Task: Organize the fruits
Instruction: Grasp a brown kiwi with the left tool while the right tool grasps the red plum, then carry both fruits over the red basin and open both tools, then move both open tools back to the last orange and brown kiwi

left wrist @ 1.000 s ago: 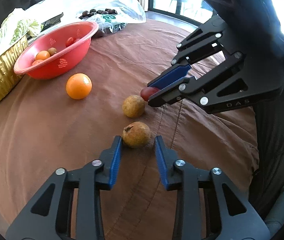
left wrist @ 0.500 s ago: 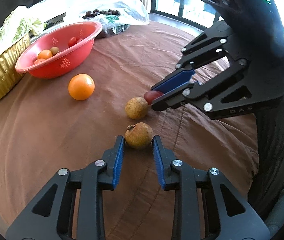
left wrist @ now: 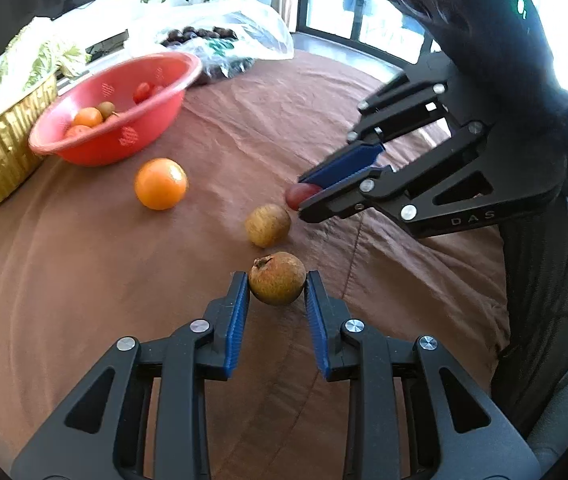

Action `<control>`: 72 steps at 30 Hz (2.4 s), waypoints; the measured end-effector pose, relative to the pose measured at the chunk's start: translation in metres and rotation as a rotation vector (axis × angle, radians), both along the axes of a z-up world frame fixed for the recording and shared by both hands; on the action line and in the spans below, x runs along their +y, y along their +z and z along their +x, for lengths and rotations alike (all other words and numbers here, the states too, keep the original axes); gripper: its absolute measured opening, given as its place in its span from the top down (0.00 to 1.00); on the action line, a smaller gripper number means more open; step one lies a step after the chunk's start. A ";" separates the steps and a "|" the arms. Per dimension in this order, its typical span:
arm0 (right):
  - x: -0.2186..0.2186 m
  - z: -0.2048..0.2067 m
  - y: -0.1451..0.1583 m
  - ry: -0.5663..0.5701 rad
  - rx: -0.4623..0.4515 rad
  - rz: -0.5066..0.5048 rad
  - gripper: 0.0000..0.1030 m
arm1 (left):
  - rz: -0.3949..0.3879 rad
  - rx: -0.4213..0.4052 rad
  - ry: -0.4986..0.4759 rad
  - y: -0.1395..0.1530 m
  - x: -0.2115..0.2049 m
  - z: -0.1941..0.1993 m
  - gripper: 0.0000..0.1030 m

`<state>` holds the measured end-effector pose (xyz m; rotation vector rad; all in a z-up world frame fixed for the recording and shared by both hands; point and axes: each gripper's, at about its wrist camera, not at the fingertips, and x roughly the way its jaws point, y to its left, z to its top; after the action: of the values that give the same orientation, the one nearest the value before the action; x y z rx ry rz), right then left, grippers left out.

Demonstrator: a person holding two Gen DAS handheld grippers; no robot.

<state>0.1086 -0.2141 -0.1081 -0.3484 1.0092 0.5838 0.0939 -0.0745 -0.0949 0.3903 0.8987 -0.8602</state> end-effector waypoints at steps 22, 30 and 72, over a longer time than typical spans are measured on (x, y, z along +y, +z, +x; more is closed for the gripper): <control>-0.009 0.154 0.058 -0.184 -0.117 0.046 0.84 | 0.080 -0.140 0.193 0.046 -0.005 0.174 0.74; -0.012 0.171 0.036 -0.211 -0.087 0.017 0.82 | 0.101 -0.141 0.224 0.027 -0.008 0.185 0.43; 0.029 0.010 -0.006 -0.148 -0.007 0.048 0.61 | 0.036 -0.129 0.333 0.033 0.083 0.022 0.13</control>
<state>0.1186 -0.1847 -0.1139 -0.2311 1.0035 0.4720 0.1155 0.0087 -0.0618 0.3122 0.8308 -0.5075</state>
